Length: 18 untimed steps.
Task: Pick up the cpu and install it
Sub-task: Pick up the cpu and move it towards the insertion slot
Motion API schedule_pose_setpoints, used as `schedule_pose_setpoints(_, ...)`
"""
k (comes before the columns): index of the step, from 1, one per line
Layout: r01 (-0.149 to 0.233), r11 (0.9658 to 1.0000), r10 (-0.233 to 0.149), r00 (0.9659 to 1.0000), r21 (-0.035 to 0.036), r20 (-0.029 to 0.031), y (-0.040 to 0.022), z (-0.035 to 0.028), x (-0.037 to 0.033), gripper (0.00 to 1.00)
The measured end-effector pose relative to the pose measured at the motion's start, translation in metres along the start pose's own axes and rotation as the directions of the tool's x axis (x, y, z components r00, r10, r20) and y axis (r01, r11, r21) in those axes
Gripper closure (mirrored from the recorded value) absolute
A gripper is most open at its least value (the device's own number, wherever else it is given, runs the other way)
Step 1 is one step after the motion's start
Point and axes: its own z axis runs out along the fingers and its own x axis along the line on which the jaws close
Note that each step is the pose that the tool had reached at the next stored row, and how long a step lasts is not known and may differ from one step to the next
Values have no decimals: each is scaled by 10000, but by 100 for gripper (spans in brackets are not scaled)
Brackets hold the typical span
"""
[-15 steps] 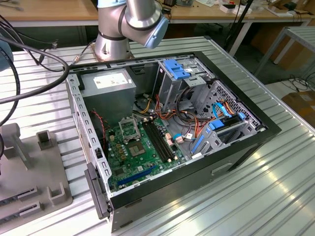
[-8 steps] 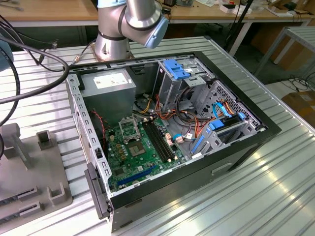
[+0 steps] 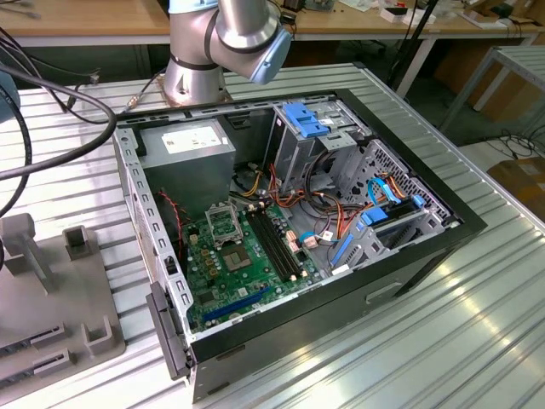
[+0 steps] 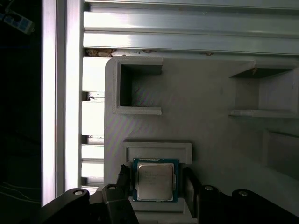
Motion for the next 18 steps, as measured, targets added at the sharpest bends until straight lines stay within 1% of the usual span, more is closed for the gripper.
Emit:
schedule_pose_setpoints(6,-1,10000,1,10000,0,0,2,0,11,43)
schedule_pose_setpoints(12,-1,10000,1,10000,0,0,3,0,5,43)
schedule_pose_setpoints(14,0,10000,0,10000,1,-1,2,-1,3,45)
schedule_pose_setpoints(15,-1,10000,1,10000,1,-1,2,-2,2,52)
schedule_pose_setpoints(18,-1,10000,1,10000,-2,-1,3,-6,2,52)
